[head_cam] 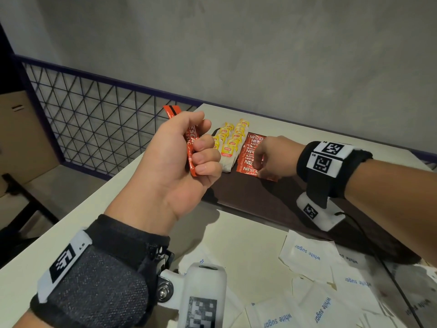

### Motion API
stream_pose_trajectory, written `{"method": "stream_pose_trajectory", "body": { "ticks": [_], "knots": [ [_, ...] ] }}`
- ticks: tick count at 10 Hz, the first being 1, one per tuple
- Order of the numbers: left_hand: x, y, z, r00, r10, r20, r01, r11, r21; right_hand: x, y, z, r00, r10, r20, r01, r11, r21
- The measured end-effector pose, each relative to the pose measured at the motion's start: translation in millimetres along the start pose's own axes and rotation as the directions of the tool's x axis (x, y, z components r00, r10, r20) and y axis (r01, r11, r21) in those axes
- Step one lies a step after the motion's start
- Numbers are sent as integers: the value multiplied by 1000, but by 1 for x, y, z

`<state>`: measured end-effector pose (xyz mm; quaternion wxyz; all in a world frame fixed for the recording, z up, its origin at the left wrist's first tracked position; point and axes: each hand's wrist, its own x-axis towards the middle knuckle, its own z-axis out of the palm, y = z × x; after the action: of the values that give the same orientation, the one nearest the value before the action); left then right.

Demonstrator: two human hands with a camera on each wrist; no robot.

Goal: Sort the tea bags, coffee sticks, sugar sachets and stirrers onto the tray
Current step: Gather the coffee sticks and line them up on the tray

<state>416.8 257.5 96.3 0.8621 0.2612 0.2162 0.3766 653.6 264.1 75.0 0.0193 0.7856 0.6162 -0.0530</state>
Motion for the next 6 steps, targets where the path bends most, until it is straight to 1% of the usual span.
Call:
{"method": "stream_pose_trajectory", "body": {
  "ticks": [1, 3, 5, 6],
  "knots": [
    [0, 0, 0, 1000, 4, 1, -4, 1000, 4, 3, 1, 0, 1000, -2, -18, 2, 1000, -28],
    [-1, 0, 1, 1000, 6, -1, -6, 1000, 12, 3, 1, 0, 1000, 8, 4, -7, 1000, -27],
    [0, -1, 1, 1000, 3, -5, -3, 1000, 23, 5, 2, 1, 1000, 7, -17, -7, 999, -38],
    [0, -1, 1, 1000, 9, -11, -9, 999, 31, 6, 0, 3, 1000, 12, -7, -13, 999, -38]
  ]
}}
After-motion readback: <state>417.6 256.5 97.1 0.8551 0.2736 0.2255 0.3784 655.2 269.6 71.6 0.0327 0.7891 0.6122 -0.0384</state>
